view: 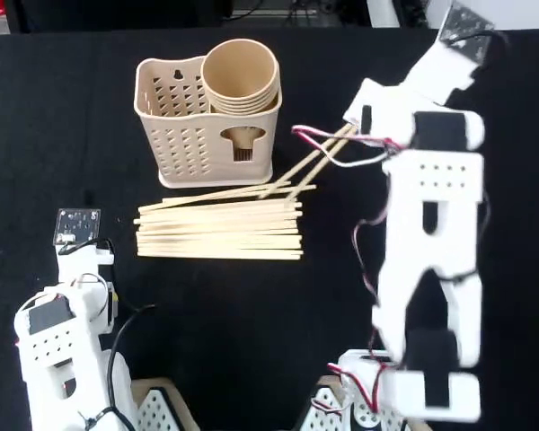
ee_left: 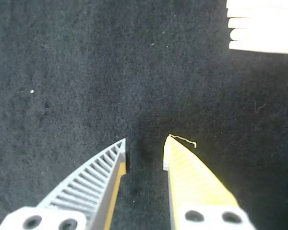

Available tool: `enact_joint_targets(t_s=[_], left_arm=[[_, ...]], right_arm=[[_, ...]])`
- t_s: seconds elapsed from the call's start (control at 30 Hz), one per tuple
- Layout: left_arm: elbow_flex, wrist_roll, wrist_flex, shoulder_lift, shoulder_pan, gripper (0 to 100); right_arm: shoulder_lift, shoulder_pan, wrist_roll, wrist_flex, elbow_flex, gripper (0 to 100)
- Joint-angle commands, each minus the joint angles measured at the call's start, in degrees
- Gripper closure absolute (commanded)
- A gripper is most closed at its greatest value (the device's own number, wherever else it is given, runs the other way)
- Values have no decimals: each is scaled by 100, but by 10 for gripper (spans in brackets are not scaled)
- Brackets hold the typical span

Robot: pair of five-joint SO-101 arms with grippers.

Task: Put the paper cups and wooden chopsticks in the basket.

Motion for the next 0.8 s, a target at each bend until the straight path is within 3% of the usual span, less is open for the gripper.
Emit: enact_joint_targets(t_s=[0.0, 0.4, 0.57, 0.77], left_arm=[[-22, -35, -18, -70, -13, 866], [-22, -35, -18, -70, -13, 866], [-22, -35, -18, -70, -13, 866], [-22, -35, -18, -70, -13, 866]], right_arm=[[-681, 62, 396, -62, -321, 987], [-1895, -18, 985, -167, -391, 987], [-2167, -422, 967, 105, -1156, 987], [-1982, -1196, 958, 1160, -2492, 987]])
